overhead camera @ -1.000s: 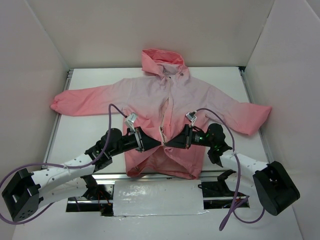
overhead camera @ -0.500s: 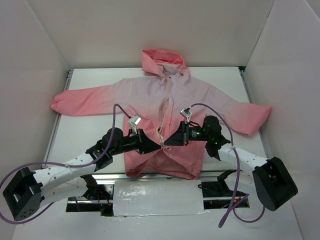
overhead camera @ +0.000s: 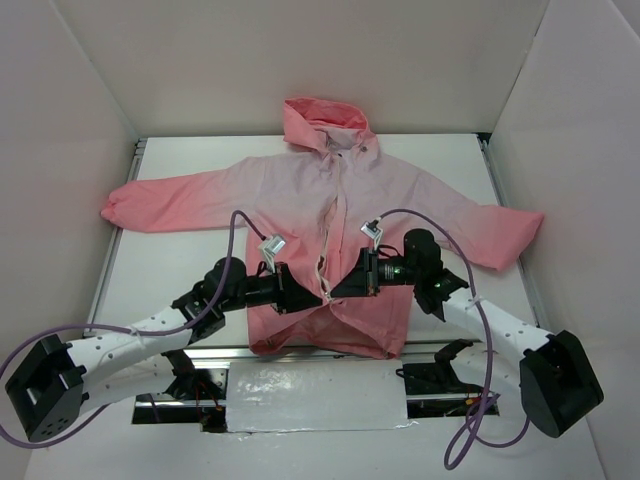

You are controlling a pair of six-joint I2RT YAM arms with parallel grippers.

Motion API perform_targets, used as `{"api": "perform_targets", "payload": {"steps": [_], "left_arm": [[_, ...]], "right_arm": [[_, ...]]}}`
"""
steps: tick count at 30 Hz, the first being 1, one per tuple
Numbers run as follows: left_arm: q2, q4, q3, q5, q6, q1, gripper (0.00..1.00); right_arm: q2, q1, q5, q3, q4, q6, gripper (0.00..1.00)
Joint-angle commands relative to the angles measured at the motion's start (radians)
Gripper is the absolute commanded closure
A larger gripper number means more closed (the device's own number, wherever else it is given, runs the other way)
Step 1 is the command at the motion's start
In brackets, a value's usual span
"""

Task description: Zip up the jacket

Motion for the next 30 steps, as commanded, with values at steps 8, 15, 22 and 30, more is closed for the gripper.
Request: {"api": "perform_targets", "payload": {"steps": [8,15,22,30], "left_arm": [[0.03,0.027,0.004,0.127,0.009,-0.014,1.0],[0.067,0.03,0.014,0.127,0.006,-0.014,1.0],[0.089,0.022,0.014,0.134,0.012,-0.014,1.0],[0.078,0.035,-0.007,0.125,0.006,-0.016,1.0]], "right_arm": [[-0.069,-0.008,0.202,0.094,-0.214,-0.105,0.66],[-0.138,-0.01,0.332,0.204,-0.491,-0.137,0.44],[-0.219,0.062,0.416,0.281,-0.726,0.03,0.4],[-0.443,0.37,0.533,-0.026,-0.437,0.527,0.3]]}}
